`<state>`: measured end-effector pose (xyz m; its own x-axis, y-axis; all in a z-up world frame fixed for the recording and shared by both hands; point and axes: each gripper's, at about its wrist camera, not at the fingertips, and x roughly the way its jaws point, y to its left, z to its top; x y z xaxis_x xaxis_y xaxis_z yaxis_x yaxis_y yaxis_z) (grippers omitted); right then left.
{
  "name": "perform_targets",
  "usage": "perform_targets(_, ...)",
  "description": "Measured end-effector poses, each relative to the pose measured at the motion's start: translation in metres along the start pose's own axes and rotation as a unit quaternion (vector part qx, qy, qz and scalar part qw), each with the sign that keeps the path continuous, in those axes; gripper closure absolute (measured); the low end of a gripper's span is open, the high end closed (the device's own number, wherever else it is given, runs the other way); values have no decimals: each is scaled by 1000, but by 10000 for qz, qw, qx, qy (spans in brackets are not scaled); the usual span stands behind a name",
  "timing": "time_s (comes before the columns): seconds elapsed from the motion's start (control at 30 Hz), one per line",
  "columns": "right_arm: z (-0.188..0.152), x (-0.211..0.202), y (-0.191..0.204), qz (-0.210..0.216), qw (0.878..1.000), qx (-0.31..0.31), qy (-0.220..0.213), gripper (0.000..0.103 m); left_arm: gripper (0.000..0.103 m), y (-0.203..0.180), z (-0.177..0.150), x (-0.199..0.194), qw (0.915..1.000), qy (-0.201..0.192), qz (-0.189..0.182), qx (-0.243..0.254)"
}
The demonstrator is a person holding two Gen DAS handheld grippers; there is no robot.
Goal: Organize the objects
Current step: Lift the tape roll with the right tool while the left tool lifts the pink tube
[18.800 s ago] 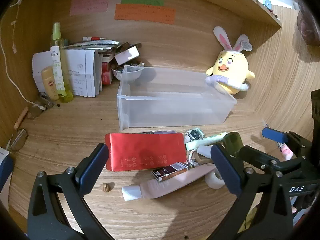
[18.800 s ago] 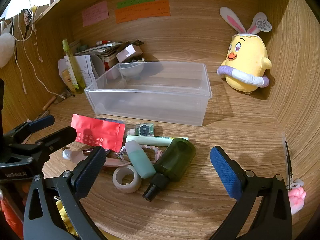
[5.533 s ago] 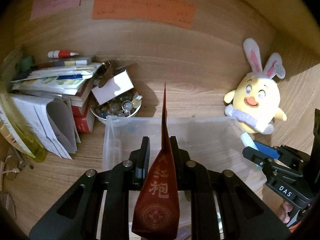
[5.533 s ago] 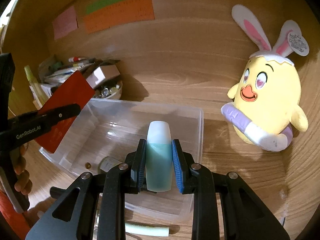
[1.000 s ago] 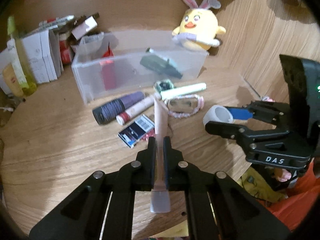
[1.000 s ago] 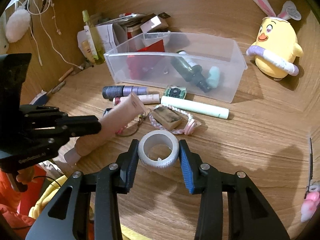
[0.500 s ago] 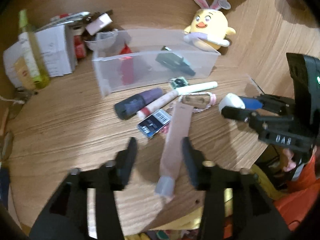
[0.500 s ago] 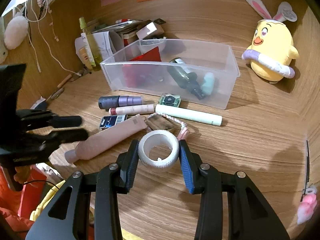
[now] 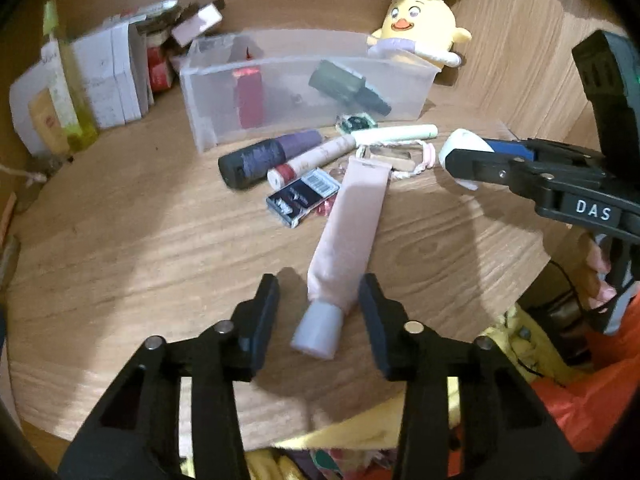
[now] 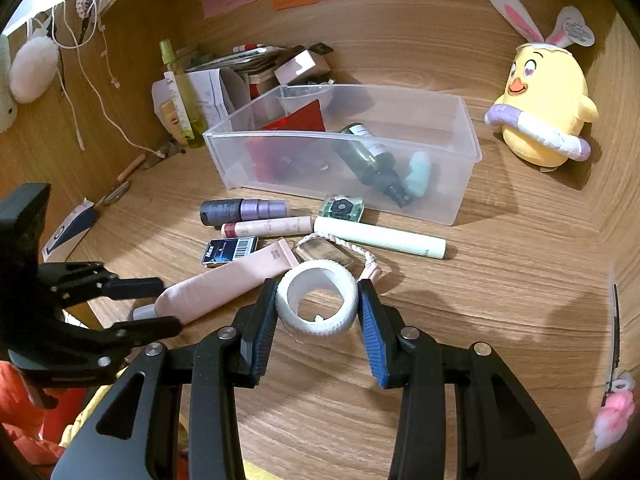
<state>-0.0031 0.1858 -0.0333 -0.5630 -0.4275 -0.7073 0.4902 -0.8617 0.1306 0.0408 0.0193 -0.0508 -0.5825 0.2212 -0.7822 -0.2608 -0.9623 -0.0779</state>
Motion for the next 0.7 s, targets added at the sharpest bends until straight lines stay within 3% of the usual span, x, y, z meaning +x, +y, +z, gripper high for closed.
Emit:
perform_targets(0.13, 0, -2, 1, -36, 10000, 6, -37, 67, 82, -9, -3, 4, 9987, -279, 283, 318)
perform_targets(0.37, 4, -6, -1, -78, 9999, 49, -133, 67, 82, -15, -3, -1, 9979, -417, 383, 310)
perform_targets(0.7, 13, -10, 1, -78, 9995, 13, -297, 67, 83, -19, 18, -31, 9948, -956, 301, 197)
